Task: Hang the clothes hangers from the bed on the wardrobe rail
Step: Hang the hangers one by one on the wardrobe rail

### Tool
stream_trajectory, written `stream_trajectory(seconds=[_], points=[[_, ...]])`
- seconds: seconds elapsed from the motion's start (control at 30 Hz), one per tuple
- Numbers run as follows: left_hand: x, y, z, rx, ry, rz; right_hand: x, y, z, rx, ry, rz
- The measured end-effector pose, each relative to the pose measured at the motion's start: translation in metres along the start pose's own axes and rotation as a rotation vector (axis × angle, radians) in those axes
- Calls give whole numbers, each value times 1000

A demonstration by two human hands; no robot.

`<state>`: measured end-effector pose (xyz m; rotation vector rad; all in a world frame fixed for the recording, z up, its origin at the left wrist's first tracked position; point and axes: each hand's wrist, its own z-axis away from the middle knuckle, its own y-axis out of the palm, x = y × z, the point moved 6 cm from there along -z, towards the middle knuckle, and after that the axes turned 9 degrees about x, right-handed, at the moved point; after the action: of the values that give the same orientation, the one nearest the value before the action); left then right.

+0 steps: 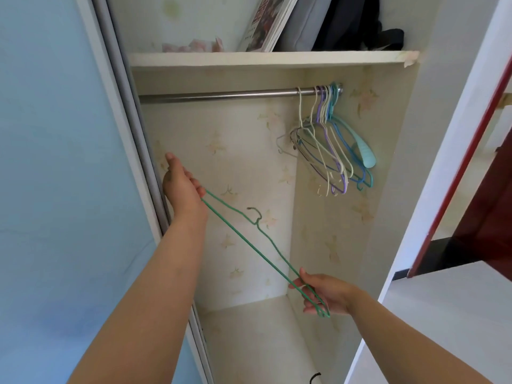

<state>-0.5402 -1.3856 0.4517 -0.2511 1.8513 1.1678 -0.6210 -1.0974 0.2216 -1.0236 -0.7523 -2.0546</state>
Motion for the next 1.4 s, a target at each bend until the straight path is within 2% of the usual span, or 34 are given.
stream_trajectory(seconds=[0.1, 0.2, 0.33, 0.4, 0.53, 0.6, 0.8, 0.9, 1.0, 1.13, 1.3, 1.4], points=[[15, -12, -20, -76, 14, -281, 26, 1, 6, -129, -152, 30], [58, -33, -27, -82, -224, -559, 84, 9, 22, -310, -349, 157], [97, -47, -16, -45, -380, -638, 167, 36, 54, -510, -642, 488], [105, -42, -13, -2, -414, -670, 195, 50, 64, -581, -725, 647], [103, -17, -13, 139, -386, -711, 242, 44, 76, -871, -802, 701], [100, -7, -16, 189, -352, -712, 263, 40, 76, -950, -779, 721], [107, 6, -17, 314, -368, -744, 295, 12, 54, -1027, -606, 795], [116, 3, -8, 382, -433, -711, 282, -13, 52, -1068, -520, 742], [124, 2, 5, 477, -520, -638, 271, -32, 57, -1135, -521, 696], [124, 3, 12, 542, -540, -618, 275, -52, 64, -1164, -514, 625], [122, 12, 28, 619, -551, -571, 262, -51, 71, -1123, -487, 625], [127, 18, 50, 685, -567, -595, 235, -42, 82, -1184, -478, 745]])
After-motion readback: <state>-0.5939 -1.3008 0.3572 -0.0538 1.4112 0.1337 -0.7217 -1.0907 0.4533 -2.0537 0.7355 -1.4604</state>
